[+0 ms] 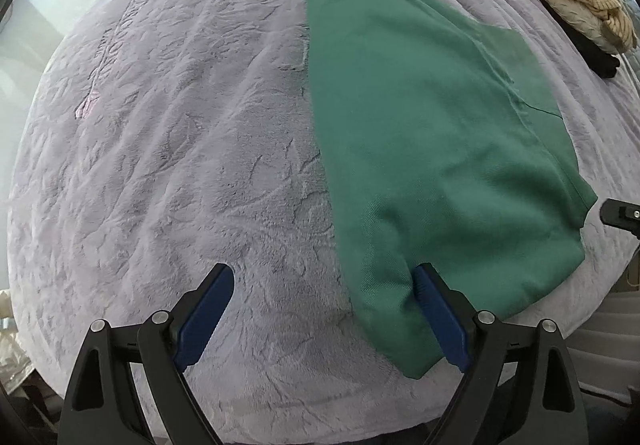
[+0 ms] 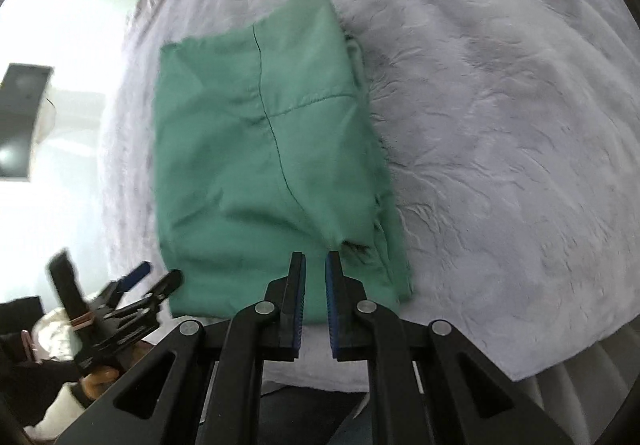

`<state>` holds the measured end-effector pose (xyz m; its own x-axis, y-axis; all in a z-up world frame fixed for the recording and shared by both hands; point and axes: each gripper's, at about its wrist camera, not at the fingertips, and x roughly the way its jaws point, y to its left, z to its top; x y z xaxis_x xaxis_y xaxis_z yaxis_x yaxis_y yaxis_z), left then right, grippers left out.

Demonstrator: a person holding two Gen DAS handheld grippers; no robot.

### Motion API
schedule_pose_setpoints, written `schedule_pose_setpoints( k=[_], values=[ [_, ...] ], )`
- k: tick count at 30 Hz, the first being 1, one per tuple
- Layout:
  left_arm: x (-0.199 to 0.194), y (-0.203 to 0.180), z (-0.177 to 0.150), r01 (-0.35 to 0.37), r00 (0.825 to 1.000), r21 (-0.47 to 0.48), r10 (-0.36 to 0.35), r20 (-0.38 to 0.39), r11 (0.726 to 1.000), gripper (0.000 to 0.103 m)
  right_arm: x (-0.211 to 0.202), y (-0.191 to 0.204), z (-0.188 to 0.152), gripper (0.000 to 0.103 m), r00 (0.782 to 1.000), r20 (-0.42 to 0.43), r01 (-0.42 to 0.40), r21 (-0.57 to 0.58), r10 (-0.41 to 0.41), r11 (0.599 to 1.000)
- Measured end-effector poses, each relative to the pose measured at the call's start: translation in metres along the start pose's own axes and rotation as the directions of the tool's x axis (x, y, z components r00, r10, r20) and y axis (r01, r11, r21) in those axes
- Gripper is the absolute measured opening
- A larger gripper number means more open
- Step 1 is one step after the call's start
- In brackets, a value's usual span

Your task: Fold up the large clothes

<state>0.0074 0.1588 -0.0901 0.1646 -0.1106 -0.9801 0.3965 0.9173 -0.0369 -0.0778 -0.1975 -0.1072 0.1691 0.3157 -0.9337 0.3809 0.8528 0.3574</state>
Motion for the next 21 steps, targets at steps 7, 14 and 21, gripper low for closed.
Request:
schedule_pose_setpoints(
  k=[7,14,21],
  values=[
    [-0.002,-0.003,0.000,-0.012,1.000,-0.007,0.012,-0.014,1.000,0.092,0.026,-0.020,0.021,0.008,0.997,-0.055,0.050,0.058,-0.047,0.997],
    [-0.002,-0.004,0.002,-0.028,0.999,-0.001,0.028,-0.027,1.000,0.092,0.028,-0.017,0.022,0.008,0.997,-0.058,0.056,0.048,-0.053,0.997],
    [-0.003,-0.004,0.005,-0.039,0.998,0.010,0.039,-0.041,0.999,0.092,0.036,0.006,0.015,0.008,0.995,-0.051,0.087,0.020,-0.086,0.996]
  ],
)
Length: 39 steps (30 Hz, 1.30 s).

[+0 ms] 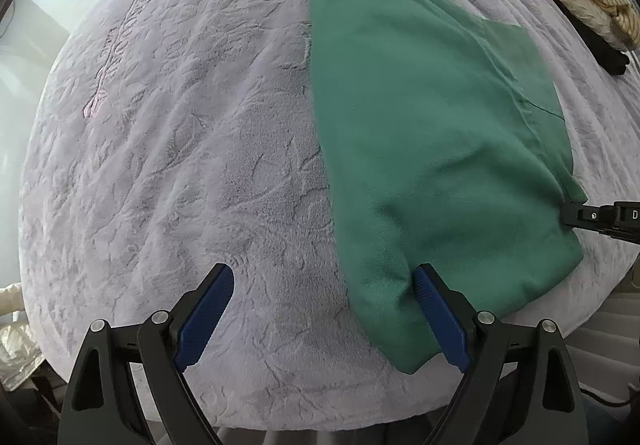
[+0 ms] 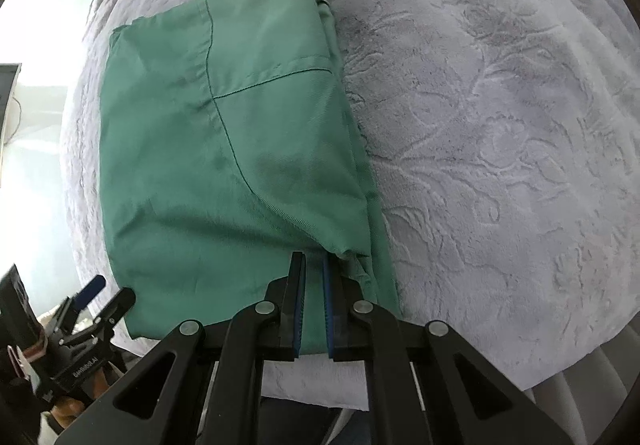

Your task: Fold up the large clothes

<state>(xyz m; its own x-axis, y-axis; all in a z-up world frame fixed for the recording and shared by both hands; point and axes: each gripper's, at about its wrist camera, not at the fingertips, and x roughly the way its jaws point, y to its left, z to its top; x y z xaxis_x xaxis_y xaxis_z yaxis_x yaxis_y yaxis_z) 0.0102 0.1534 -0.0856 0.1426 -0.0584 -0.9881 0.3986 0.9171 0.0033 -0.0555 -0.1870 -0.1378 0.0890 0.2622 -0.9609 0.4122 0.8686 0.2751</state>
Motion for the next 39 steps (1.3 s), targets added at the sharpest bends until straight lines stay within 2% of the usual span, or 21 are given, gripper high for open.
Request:
schedule_pose_setpoints(
  k=[6,8,16,17,19,20,21,22,25,27,29,39],
  values=[
    [0.002,0.005,0.002,0.016,1.000,-0.025,-0.016,-0.023,1.000,0.092,-0.001,0.001,-0.005,0.008,1.000,-0.018,0.025,-0.006,-0.025,1.000],
    [0.003,0.007,0.003,0.025,0.999,-0.041,-0.026,-0.036,0.999,0.092,-0.005,0.003,-0.006,0.012,0.999,-0.018,0.037,-0.006,-0.037,0.999],
    [-0.012,0.017,0.014,0.043,0.999,-0.086,-0.044,-0.005,0.995,0.092,-0.040,0.017,0.002,0.012,0.996,0.052,0.074,-0.019,-0.073,0.997],
    [-0.015,0.018,0.016,0.048,0.999,-0.096,-0.048,-0.001,0.994,0.092,-0.045,0.020,0.005,0.016,0.995,0.064,0.081,-0.024,-0.079,0.996],
    [-0.023,0.019,0.020,0.053,0.999,-0.114,-0.052,0.015,0.992,0.092,-0.054,0.028,0.010,0.036,0.992,0.088,0.092,-0.034,-0.089,0.995],
    [-0.027,0.020,0.022,0.057,0.998,-0.121,-0.055,0.023,0.991,0.092,-0.059,0.033,0.013,0.053,0.990,0.104,0.100,-0.040,-0.095,0.994],
    [-0.030,0.020,0.024,0.060,0.998,-0.125,-0.057,0.028,0.990,0.095,-0.064,0.039,0.016,0.059,0.987,0.119,0.110,-0.050,-0.104,0.993],
    [-0.034,0.019,0.027,0.059,0.998,-0.130,-0.056,0.030,0.990,0.103,-0.068,0.044,0.017,0.059,0.985,0.131,0.123,-0.060,-0.114,0.991],
    [-0.049,0.013,0.035,0.066,0.996,-0.131,-0.058,0.061,0.989,0.103,-0.075,0.052,0.019,0.062,0.980,0.143,0.149,-0.080,-0.137,0.986],
    [-0.055,0.009,0.039,0.057,0.996,-0.124,-0.048,0.077,0.991,0.103,-0.077,0.058,0.021,0.076,0.975,0.154,0.172,-0.090,-0.157,0.981],
    [-0.063,0.003,0.040,0.040,0.996,-0.113,-0.030,0.088,0.993,0.103,-0.080,0.063,0.019,0.082,0.967,0.175,0.204,-0.101,-0.185,0.974],
    [-0.071,-0.012,0.046,0.016,0.996,-0.077,-0.009,0.093,0.997,0.103,-0.085,0.069,0.017,0.085,0.953,0.205,0.249,-0.101,-0.224,0.963]
  ],
)
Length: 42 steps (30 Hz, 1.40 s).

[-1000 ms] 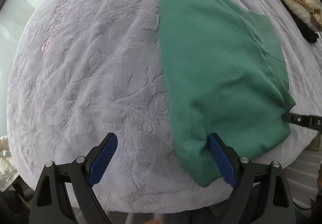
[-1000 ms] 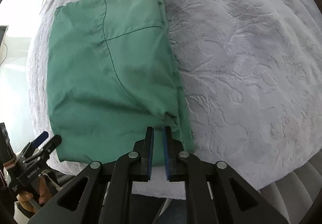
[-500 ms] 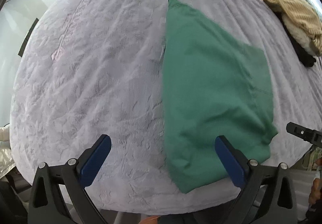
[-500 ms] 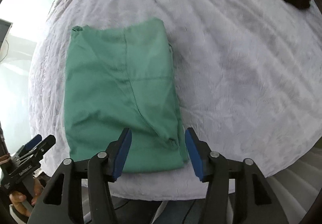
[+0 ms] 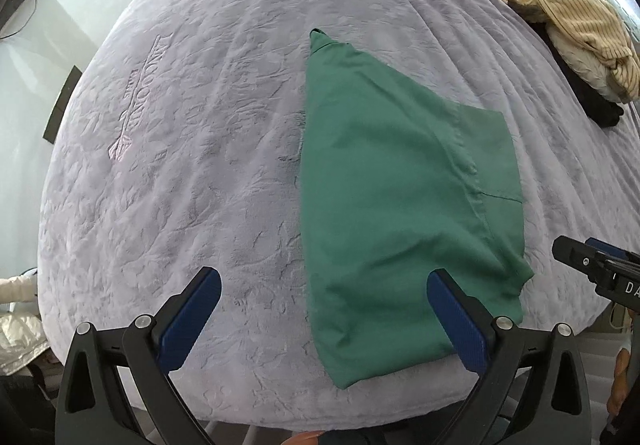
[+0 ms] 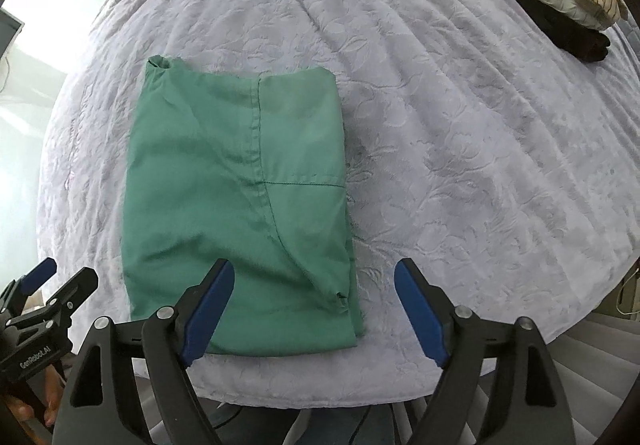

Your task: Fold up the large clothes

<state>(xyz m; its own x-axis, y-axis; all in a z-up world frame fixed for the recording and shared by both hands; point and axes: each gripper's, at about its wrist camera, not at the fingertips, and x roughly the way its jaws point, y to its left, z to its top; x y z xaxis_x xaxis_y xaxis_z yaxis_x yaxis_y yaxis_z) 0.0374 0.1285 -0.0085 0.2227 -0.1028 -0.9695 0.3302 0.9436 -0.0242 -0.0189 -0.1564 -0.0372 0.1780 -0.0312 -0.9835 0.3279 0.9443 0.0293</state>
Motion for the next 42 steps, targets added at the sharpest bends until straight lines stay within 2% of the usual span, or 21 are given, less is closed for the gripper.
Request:
schedule_pose_setpoints(
  k=[8,9,11,34,42],
  values=[
    [0.0003,-0.0006,0.0009,-0.002,1.000,0.005,0.002,0.000,1.000,0.103,-0.0028,0.0007,0.0001,0.085,1.000,0.010,0.017,-0.007,-0.017,1.000],
    [0.0000,-0.0018,0.0003,-0.002,1.000,0.004,0.002,0.000,1.000,0.103,-0.0027,0.0006,0.0003,0.088,1.000,0.009,0.016,-0.008,-0.016,1.000],
    [-0.0001,-0.0022,0.0001,-0.002,1.000,0.006,0.002,0.002,1.000,0.103,-0.0031,0.0006,0.0005,0.103,1.000,0.012,0.015,-0.008,-0.015,1.000],
    [-0.0012,-0.0057,-0.0012,-0.005,1.000,0.006,0.005,0.003,1.000,0.103,-0.0036,0.0009,0.0012,0.103,1.000,0.017,0.015,-0.014,-0.015,1.000],
    [-0.0024,-0.0031,0.0009,-0.024,1.000,0.018,0.024,0.006,1.000,0.103,-0.0049,0.0060,0.0000,0.103,0.998,0.029,0.050,-0.034,-0.049,0.998]
  ],
)
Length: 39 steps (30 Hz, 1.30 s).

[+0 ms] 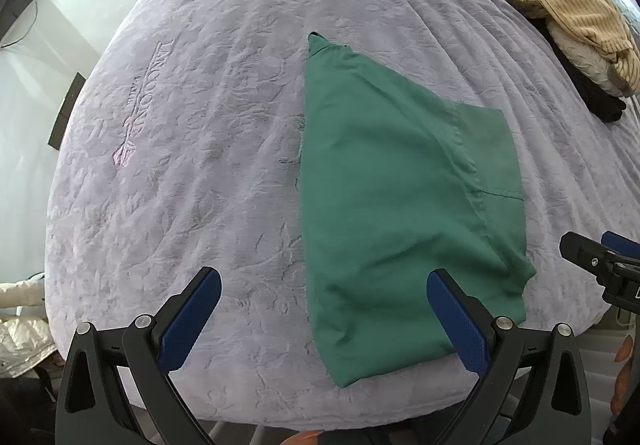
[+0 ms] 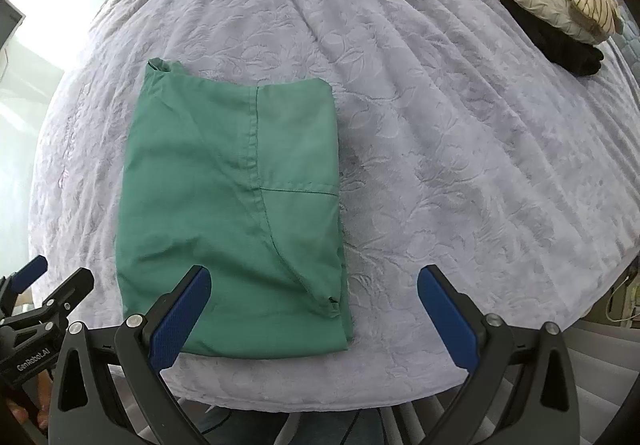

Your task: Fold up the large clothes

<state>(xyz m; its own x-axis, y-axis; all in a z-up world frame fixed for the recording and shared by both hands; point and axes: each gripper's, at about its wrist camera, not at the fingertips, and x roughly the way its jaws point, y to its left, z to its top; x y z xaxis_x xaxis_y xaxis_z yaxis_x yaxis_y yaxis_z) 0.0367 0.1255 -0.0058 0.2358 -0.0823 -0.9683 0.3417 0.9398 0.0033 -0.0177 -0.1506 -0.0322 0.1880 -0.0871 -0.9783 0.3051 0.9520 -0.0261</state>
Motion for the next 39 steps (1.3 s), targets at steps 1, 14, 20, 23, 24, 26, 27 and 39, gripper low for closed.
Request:
schedule_pose_setpoints(
  k=[1,14,20,23,24,26,27,39],
  values=[
    [-0.0002,0.0001,-0.0002,-0.004,1.000,0.002,0.004,0.000,1.000,0.103,-0.0002,0.0006,-0.0001,0.103,1.000,0.001,0.003,-0.002,-0.003,1.000],
    [-0.0039,-0.0031,0.0013,-0.028,0.999,0.019,0.027,0.016,0.999,0.103,-0.0008,0.0011,-0.0020,0.103,1.000,0.003,0.011,0.001,-0.011,1.000],
    [-0.0039,-0.0035,0.0015,-0.029,0.999,0.019,0.028,0.016,0.999,0.103,-0.0011,0.0008,-0.0018,0.103,1.000,0.003,0.009,0.000,-0.009,1.000],
    [-0.0040,-0.0030,0.0016,-0.028,0.999,0.019,0.028,0.019,0.999,0.103,-0.0012,0.0010,-0.0018,0.103,1.000,0.003,0.011,0.000,-0.011,1.000],
    [-0.0043,-0.0034,0.0014,-0.030,0.999,0.018,0.030,0.021,0.999,0.103,-0.0013,0.0011,-0.0019,0.103,1.000,0.003,0.010,0.000,-0.010,1.000],
    [-0.0046,-0.0027,0.0016,-0.032,0.999,0.018,0.031,0.025,0.999,0.103,-0.0014,0.0011,-0.0020,0.103,1.000,0.003,0.010,-0.001,-0.010,1.000],
    [-0.0046,-0.0017,0.0023,-0.032,0.999,0.018,0.031,0.025,0.999,0.103,-0.0014,0.0014,-0.0023,0.103,1.000,0.003,0.009,0.000,-0.009,1.000],
    [-0.0043,0.0024,0.0012,-0.046,0.998,-0.003,0.046,0.032,0.999,0.103,-0.0013,0.0059,-0.0040,0.103,1.000,0.000,0.006,-0.002,-0.006,1.000]
  ],
)
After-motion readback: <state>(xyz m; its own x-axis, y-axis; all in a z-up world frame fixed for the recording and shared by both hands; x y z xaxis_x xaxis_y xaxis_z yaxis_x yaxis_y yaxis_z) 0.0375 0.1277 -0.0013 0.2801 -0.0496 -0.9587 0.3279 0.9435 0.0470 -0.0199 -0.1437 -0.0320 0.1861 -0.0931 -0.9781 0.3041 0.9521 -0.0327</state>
